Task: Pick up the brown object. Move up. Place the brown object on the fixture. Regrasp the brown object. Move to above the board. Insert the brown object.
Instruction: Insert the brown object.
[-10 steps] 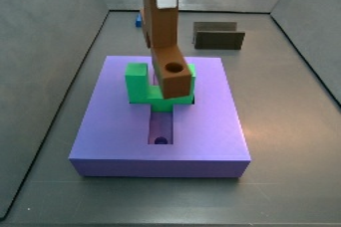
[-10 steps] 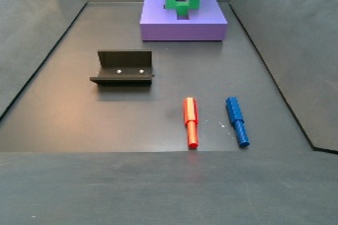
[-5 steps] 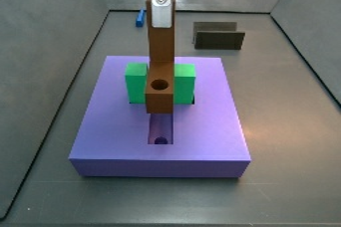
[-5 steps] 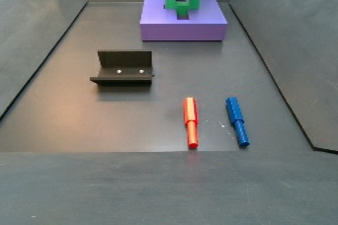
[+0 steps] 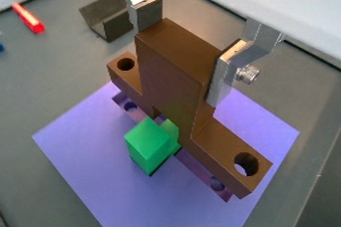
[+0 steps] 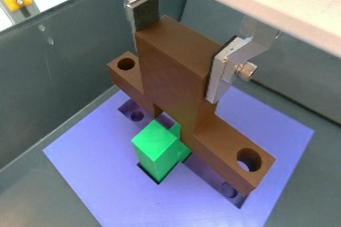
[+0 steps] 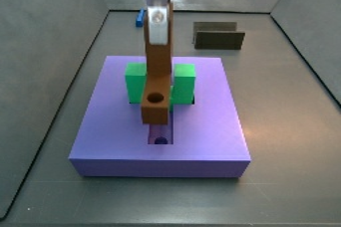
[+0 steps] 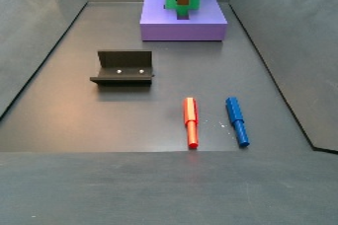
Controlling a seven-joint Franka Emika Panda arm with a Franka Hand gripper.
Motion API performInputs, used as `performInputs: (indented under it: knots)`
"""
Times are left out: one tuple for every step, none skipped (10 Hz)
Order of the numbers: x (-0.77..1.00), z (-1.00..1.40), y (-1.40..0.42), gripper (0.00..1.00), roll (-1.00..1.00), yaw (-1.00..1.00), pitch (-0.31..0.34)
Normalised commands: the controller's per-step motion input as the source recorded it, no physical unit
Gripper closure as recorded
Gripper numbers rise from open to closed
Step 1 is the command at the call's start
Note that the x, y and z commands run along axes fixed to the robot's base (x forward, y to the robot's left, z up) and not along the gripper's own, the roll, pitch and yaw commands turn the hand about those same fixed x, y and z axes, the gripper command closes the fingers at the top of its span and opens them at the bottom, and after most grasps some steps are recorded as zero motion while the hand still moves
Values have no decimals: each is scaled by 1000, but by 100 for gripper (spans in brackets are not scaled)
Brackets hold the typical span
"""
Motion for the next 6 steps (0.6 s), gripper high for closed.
performInputs:
  knots:
    - [34,-89,-69,100,240,126,-30]
    - [37,-6,-131,100,316,166,-74]
    - [109,-20,-194,100,257,166,-74]
    - [209,-171,-146,100,193,120,-56]
    - [206,-317,-11,100,156,20,-13]
    - [111,-431,0,100,100,0,-6]
